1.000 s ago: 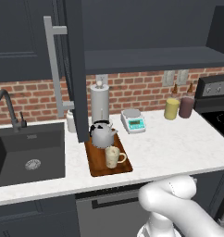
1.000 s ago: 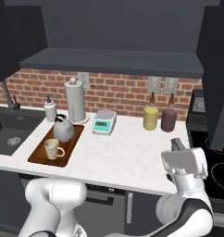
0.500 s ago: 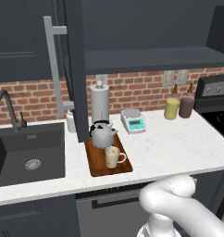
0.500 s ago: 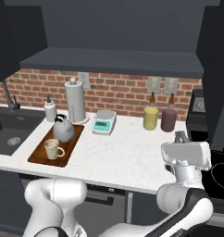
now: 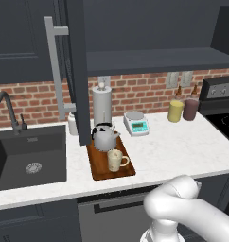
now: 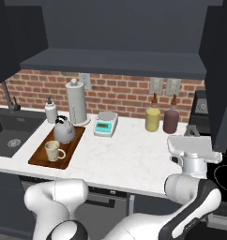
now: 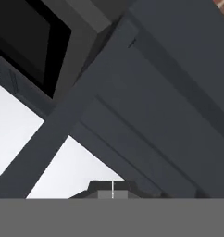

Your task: Pick the kettle from the counter and place it on the tray. Then pick the mug from the cabinet and place it on the tray. Then close the cabinet doors.

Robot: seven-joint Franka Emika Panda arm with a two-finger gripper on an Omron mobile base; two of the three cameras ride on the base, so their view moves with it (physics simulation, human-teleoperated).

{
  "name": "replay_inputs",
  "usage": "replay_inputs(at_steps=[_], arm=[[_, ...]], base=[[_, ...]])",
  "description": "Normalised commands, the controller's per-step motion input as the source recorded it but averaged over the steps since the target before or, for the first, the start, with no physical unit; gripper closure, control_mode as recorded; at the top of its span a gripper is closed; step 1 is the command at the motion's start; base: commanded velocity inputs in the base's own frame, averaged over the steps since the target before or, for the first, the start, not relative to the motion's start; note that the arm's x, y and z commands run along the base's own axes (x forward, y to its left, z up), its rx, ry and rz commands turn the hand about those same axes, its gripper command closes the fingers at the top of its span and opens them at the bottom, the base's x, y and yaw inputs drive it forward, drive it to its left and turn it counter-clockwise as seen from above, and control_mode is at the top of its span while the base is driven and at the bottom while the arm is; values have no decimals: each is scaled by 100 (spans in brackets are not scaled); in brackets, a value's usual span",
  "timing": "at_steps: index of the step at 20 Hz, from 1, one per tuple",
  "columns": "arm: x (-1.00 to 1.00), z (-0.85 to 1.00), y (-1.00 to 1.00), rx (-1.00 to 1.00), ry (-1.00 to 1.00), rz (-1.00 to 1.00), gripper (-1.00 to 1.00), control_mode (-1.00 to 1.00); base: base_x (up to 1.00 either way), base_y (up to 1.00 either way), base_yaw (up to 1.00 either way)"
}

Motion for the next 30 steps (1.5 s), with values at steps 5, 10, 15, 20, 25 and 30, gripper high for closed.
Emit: replay_inputs(at_steps=[5, 10, 15, 20, 25, 30], arm=[[0, 21, -53, 3, -2, 1, 100, -100], [0, 50, -49, 11, -3, 0, 100, -100], [-2, 59, -8, 8, -5, 0, 100, -100], [-8, 33, 5, 1, -7, 0, 100, -100], [-22, 33, 30, 0, -5, -2, 100, -100], [-14, 88, 19, 0, 0, -11, 100, -100]], base=[[0, 0, 0], [0, 0, 0], [0, 0, 0], [0, 0, 0], [0, 0, 0], [0, 0, 0]])
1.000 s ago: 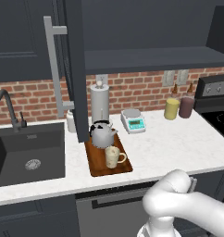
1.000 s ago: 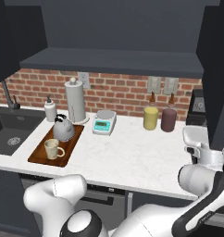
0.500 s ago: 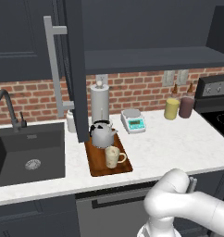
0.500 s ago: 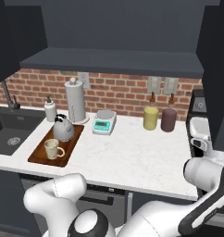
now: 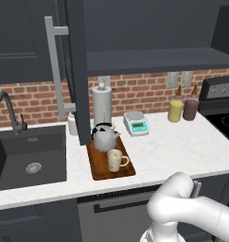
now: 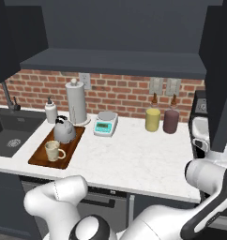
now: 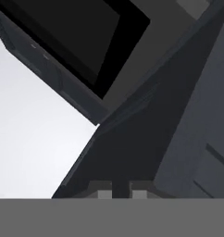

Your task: Pick the kettle from the counter and place it on the tray. Then pick the mug from the cabinet and place it on the tray. Then close the cabinet doors.

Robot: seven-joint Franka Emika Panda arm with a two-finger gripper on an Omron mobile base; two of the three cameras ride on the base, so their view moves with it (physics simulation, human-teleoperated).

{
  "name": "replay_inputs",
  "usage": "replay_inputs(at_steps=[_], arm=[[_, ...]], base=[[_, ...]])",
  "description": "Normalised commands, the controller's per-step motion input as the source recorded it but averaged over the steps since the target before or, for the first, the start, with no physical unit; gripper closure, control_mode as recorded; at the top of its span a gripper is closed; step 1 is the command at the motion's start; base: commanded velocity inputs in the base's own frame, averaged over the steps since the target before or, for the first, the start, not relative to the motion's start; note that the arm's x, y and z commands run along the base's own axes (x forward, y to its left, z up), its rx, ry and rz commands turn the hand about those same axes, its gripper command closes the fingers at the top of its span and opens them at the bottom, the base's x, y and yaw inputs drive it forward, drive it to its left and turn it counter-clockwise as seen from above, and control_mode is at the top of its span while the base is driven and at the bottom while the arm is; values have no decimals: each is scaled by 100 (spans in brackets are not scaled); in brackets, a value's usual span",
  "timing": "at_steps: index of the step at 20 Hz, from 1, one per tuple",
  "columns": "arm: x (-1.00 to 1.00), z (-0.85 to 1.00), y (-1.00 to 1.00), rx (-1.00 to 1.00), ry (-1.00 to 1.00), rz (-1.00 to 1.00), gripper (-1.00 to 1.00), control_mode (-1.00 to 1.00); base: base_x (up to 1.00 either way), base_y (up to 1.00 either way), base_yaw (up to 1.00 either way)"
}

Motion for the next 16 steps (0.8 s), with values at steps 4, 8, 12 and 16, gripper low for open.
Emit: replay_inputs(at_steps=[4, 8, 12, 16], arm=[[-7, 78, 26, 0, 0, -12, 100, -100], [-29, 57, 56, -8, 0, -16, 100, -100], [-32, 58, 77, -13, 0, -20, 100, -100], [-23, 58, 79, -14, 0, -22, 100, -100]], base=[[0, 0, 0], [0, 0, 0], [0, 0, 0], [0, 0, 0]])
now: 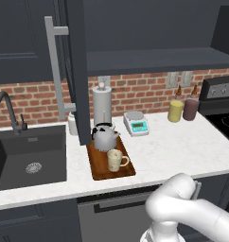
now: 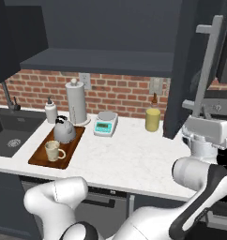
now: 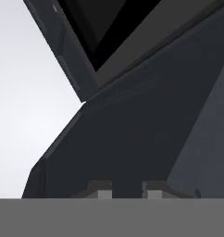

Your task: Pick the kettle from the counter and place it on the tray. Then pick the mug from the cabinet and place it on the tray. Then close the cabinet doors.

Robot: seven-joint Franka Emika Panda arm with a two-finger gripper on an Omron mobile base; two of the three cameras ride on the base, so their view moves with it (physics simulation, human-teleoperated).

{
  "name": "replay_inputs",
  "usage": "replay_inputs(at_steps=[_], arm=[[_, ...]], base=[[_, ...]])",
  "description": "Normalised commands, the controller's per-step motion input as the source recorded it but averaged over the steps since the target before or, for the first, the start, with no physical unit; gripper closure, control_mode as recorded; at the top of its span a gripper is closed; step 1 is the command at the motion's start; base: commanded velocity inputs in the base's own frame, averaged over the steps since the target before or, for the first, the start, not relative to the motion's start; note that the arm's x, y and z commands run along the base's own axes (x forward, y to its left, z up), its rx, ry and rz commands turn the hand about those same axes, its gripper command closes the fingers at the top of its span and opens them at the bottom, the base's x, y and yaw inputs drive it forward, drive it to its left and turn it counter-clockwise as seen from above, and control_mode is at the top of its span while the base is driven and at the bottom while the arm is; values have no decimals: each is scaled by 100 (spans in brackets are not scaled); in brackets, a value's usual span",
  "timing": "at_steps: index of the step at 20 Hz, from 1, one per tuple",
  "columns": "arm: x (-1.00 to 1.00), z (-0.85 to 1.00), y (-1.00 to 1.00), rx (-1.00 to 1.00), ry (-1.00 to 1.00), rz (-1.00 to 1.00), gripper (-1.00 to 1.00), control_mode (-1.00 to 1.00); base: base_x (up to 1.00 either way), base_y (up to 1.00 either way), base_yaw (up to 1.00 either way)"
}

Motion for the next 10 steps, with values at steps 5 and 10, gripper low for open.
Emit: replay_inputs(at_steps=[5, 10], arm=[[-12, 48, 81, -15, 4, -28, 100, -100], [0, 45, 57, -12, 16, -32, 100, -100]], base=[[0, 0, 0], [0, 0, 0]])
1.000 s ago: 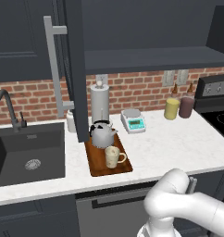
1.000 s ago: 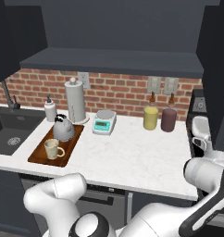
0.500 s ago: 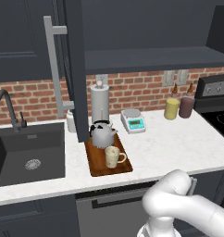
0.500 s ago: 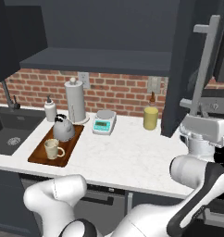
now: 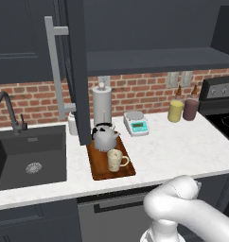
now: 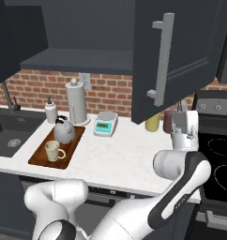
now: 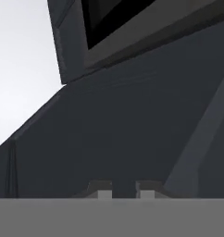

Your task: Pick the kettle from the counter and place it on the tray. Then pick the mug from the cabinet and place it on the tray. Then close the cabinet doors.

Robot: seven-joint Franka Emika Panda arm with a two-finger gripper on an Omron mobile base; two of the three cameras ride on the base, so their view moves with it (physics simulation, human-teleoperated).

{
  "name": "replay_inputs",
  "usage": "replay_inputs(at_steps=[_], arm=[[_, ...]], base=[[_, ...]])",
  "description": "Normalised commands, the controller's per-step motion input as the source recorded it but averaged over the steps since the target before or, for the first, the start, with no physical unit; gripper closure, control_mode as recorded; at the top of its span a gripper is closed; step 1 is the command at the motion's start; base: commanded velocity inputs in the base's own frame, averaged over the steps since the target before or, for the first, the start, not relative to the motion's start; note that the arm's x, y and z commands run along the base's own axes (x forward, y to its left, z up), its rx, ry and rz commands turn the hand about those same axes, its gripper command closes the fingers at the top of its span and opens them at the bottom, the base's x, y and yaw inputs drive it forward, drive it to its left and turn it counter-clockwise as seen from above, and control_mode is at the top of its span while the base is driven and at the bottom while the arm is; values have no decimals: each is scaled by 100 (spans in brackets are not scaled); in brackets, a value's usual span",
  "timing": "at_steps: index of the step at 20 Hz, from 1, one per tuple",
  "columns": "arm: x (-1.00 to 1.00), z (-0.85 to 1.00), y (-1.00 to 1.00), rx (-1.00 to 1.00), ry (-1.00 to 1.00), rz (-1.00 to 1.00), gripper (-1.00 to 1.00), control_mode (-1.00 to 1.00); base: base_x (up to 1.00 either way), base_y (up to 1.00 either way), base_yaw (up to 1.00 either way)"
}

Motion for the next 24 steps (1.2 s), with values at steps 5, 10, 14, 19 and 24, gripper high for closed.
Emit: replay_inputs(at_steps=[5, 10, 14, 19, 24], arm=[[0, 43, 37, -9, 26, -33, 100, -100], [7, 45, 23, -5, 42, -27, 100, -100], [38, 34, 23, -4, 54, -9, 100, -100], [51, 25, 21, -4, 60, 0, 100, -100], [46, 8, 23, -2, 49, 0, 100, -100]], base=[[0, 0, 0], [0, 0, 0], [0, 0, 0], [0, 0, 0], [0, 0, 0]])
